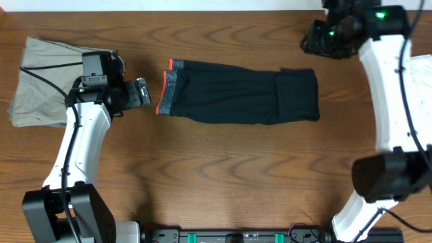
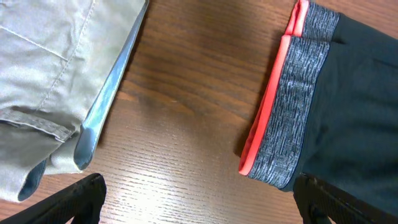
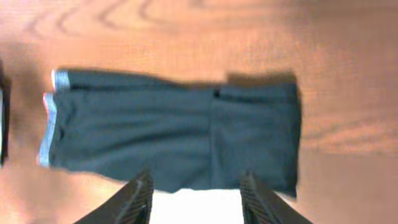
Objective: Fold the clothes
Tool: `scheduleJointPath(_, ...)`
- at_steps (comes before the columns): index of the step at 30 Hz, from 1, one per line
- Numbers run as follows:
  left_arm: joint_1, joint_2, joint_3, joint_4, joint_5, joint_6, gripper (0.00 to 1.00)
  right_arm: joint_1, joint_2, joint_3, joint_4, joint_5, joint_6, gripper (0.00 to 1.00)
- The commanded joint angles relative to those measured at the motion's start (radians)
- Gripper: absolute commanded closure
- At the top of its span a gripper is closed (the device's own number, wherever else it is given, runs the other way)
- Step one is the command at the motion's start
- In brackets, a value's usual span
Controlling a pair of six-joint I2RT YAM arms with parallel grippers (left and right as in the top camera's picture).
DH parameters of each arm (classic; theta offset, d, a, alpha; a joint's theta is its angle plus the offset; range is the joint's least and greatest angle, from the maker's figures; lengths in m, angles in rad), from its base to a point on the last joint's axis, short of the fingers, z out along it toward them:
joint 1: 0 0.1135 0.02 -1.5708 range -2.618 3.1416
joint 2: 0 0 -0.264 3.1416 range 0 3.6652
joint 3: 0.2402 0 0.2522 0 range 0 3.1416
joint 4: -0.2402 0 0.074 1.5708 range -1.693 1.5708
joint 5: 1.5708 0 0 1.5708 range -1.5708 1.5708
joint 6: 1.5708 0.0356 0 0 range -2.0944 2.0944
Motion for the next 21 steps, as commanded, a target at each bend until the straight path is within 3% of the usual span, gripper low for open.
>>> scheduleJointPath(1,-0.001,0.01,-0.005,0.008,0.003,-0.013,0.02,0.011,0.06,-0.063,-0.031,-0.003,-0.027,0.59)
scheduleJointPath(7,-0.001,0.01,-0.007,0.007,0.003,-0.013,0.02,0.042,0.062,-0.298,0.097,-0.014,-0.023,0.65)
scheduleJointPath(14,0.0,0.01,-0.023,0.008,0.003,-0.013,0.02,0.06,0.062,-0.591,0.381,-0.09,0.04,0.67)
scheduleJointPath(21,0.0,0.01,-0.023,0.008,0.003,-0.013,0.02,0.06,0.062,-0.748,0.532,-0.089,0.084,0.65)
